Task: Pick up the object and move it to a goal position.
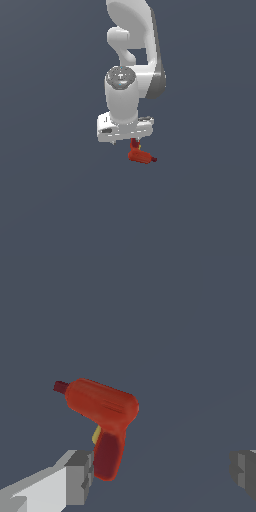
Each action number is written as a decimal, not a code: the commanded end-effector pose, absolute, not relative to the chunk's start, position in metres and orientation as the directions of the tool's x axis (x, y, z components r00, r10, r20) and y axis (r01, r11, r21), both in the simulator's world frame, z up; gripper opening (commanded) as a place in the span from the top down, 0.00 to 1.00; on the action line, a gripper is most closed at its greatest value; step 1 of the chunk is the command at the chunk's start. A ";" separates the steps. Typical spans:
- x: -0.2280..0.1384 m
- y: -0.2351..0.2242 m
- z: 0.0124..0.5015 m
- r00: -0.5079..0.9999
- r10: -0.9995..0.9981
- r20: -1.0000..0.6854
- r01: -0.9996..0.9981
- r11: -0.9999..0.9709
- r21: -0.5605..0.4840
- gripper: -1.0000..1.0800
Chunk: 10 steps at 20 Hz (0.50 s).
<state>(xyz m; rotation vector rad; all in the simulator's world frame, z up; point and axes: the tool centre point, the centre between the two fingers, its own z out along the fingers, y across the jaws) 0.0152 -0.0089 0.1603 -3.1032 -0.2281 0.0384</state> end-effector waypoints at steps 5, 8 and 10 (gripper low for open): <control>0.021 0.005 0.144 0.949 0.312 -0.055 0.308 -0.949 -0.072 0.00; 0.023 0.011 0.135 0.918 0.391 -0.066 0.384 -0.918 -0.097 0.00; 0.025 0.016 0.130 0.894 0.442 -0.070 0.433 -0.894 -0.115 0.00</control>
